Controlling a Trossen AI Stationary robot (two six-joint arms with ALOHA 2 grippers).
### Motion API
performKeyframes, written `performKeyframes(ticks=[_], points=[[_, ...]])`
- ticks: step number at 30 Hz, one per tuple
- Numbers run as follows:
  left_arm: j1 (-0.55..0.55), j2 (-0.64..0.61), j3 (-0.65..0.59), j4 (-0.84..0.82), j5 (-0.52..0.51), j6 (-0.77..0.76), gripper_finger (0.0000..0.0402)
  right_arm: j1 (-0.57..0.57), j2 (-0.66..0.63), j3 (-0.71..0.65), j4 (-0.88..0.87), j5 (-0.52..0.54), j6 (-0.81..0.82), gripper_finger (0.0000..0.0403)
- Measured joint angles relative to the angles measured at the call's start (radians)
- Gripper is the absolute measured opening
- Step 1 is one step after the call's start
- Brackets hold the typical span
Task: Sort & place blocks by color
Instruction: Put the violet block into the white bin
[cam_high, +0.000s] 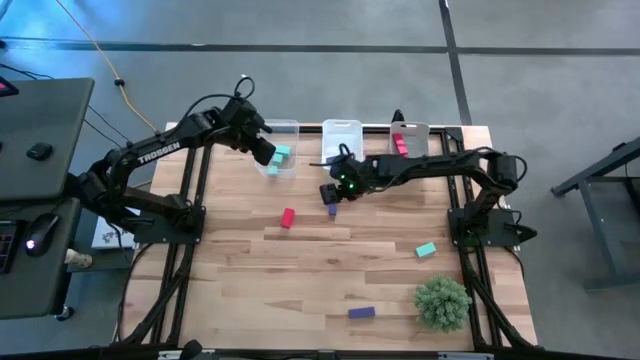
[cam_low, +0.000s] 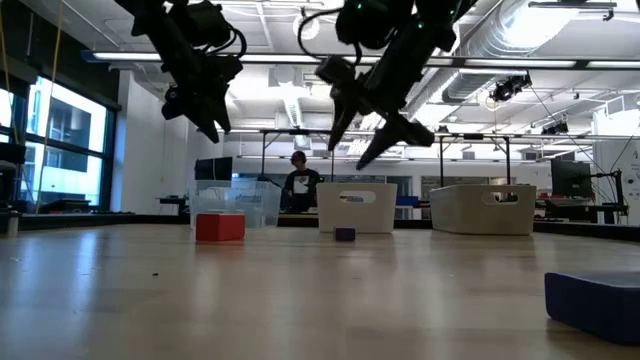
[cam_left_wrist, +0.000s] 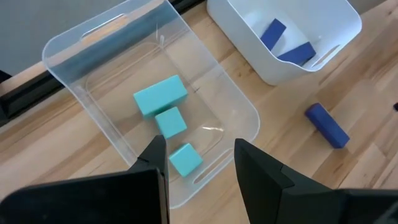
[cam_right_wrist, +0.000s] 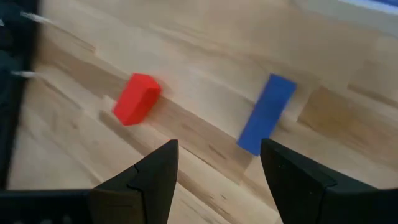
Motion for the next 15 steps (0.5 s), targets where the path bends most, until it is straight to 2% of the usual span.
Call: performKeyframes(ticks=[15], points=[[-0.010, 0.000, -0.002, 0.000, -0.011, 0.001, 0.0100, 0.000, 0.122, 0.000, -0.019, 0.006, 0.062, 0.0218]])
